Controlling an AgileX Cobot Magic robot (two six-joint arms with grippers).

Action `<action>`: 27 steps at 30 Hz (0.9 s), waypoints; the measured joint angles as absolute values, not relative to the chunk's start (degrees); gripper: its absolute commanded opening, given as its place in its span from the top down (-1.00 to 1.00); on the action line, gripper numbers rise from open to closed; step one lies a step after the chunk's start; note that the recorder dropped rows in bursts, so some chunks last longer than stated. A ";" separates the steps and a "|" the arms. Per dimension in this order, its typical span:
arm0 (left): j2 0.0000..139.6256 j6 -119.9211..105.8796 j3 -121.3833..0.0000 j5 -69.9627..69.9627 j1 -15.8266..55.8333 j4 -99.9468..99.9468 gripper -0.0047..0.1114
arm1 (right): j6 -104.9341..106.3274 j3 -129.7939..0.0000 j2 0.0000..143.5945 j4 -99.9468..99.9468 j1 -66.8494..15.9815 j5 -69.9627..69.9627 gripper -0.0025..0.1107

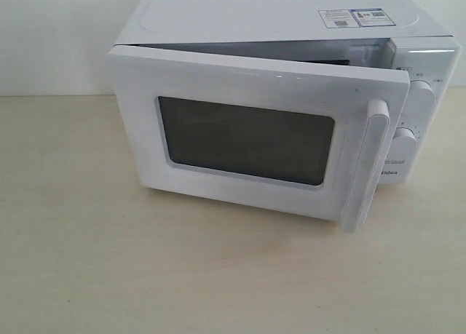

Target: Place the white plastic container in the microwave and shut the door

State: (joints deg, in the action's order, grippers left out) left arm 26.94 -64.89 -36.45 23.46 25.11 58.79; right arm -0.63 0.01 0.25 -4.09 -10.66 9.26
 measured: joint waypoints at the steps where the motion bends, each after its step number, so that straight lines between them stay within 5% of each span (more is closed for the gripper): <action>1: 25.84 -64.40 -35.91 23.46 25.11 58.79 0.85 | -2.56 0.01 0.25 -4.09 -10.66 13.87 0.96; 7: 19.16 -63.44 -32.99 23.46 25.11 58.66 0.85 | -13.41 -2.28 0.17 -3.71 -10.66 30.23 0.96; 27: 8.84 -55.12 -32.32 23.84 25.11 58.66 0.85 | -27.14 -8.90 0.17 -4.82 -10.66 22.67 0.96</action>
